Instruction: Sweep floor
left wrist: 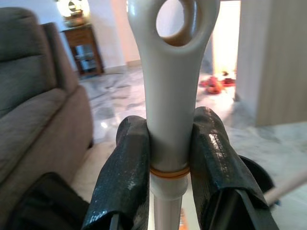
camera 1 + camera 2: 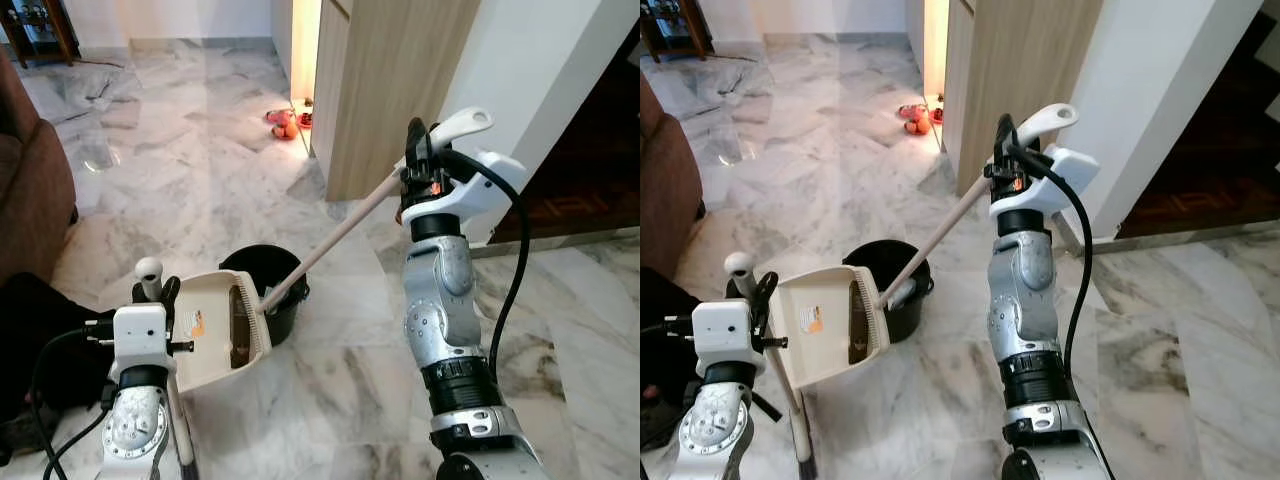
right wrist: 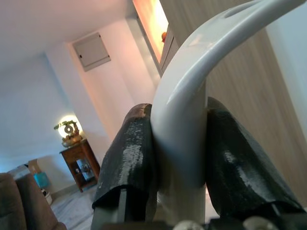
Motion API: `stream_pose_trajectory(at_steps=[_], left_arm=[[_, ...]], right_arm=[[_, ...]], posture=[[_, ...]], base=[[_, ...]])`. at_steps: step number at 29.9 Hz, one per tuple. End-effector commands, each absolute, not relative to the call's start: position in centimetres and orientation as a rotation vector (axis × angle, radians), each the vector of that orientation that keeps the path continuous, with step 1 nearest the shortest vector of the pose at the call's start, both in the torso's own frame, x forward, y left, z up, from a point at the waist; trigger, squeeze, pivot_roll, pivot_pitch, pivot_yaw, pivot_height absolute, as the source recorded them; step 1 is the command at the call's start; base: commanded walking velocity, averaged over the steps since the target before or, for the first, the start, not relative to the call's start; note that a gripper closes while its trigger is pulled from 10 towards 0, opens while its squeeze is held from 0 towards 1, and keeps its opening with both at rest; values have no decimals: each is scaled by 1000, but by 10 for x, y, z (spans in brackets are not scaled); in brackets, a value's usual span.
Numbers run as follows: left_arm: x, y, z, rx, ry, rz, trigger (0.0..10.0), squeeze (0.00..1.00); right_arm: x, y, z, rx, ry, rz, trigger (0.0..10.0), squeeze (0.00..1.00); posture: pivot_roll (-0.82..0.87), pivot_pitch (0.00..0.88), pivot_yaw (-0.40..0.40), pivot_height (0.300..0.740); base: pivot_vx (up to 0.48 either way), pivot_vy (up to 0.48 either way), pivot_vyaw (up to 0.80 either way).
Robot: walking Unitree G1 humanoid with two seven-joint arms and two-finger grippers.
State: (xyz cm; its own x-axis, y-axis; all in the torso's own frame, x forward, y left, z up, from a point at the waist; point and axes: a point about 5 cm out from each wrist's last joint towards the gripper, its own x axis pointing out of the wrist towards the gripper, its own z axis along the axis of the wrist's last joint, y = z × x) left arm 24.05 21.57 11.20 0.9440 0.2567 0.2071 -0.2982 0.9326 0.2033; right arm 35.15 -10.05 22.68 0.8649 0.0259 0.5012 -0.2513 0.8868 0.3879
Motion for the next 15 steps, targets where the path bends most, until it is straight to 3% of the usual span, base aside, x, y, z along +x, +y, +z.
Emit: stream_pose_trajectory(at_steps=[1, 6, 15], left_arm=[[233, 226, 131, 298, -276, 354, 10000, 0], [225, 232, 151, 396, -343, 373, 10000, 0], [222, 231, 145, 391, -318, 385, 10000, 0]], right_arm=[[349, -102, 248, 484, -598, 154, 10000, 0], [350, -106, 248, 476, -599, 148, 10000, 0], [352, -106, 252, 471, -609, 149, 10000, 0]], posture=[[142, 96, -83, 740], [157, 99, -87, 740], [156, 96, -91, 740]], base=[[334, 0, 0], [335, 0, 0], [340, 0, 0]])
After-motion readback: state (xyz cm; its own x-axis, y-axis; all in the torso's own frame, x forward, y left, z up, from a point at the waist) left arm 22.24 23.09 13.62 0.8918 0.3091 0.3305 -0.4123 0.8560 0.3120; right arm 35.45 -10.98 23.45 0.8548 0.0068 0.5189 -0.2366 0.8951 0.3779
